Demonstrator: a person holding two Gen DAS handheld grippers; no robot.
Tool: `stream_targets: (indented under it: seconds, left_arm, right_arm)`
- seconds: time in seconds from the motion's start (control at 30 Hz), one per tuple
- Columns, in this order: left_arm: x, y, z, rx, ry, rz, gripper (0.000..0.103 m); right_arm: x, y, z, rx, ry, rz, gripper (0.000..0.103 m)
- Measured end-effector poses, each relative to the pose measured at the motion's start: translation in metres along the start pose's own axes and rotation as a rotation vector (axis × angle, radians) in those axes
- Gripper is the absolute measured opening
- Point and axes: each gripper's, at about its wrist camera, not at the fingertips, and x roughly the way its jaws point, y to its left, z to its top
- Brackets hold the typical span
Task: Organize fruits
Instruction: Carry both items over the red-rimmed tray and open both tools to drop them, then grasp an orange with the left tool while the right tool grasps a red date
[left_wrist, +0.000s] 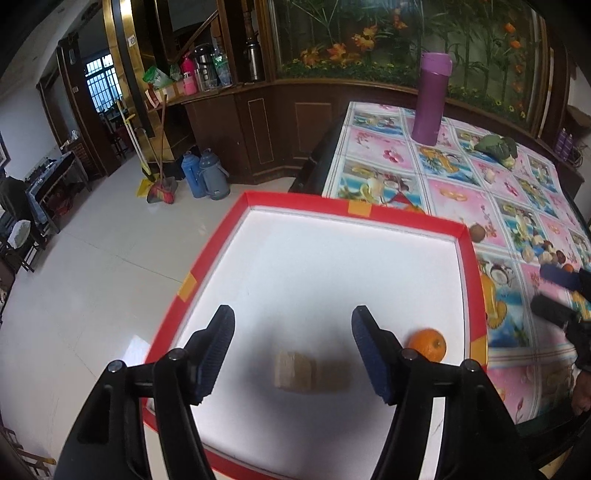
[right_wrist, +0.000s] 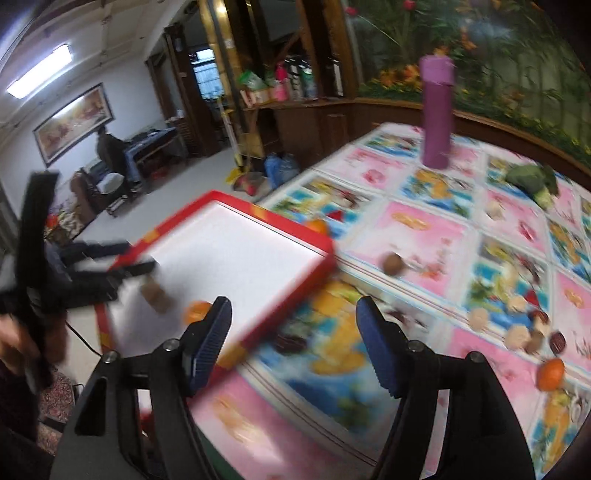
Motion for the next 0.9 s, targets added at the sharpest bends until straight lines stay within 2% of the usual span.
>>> stream_targets:
  seconds: [0.1,0.23,0.4,0.5,0.63,0.77,0.9]
  left_arm:
    - [0.004,-0.001,0.016,0.005,-0.003,-0.017,0.066]
    - [0.014,-0.006,0.039,0.000,0.012,-0.081,0.066]
    - [0.037,-0.022,0.063,0.041,0.055,-0.124,0.066]
    - [0.057,-0.035,0.080,0.080,0.091,-0.139,0.066]
    - [0.082,-0.056,0.100,0.133,0.147,-0.177,0.066]
    - [0.108,-0.070,0.117,0.163,0.208,-0.169,0.066]
    - [0.129,-0.087,0.124,0.193,0.312,-0.218,0.066]
  right_arm:
    - [0.005,-0.013,-0.013,0.005,0.051,0.018,0.071]
    - [0.020,-0.012,-0.026,-0.023,0.109,0.053,0.071]
    - [0.040,-0.002,-0.026,-0.055,0.132,0.098,0.069]
    - [0.055,0.001,-0.021,-0.054,0.153,0.100,0.063]
    - [0.068,0.003,-0.022,-0.053,0.176,0.099,0.045]
    - [0.068,0.006,-0.023,-0.082,0.159,0.077,0.031]
    - [0.067,-0.001,-0.023,-0.062,0.142,0.097,0.029]
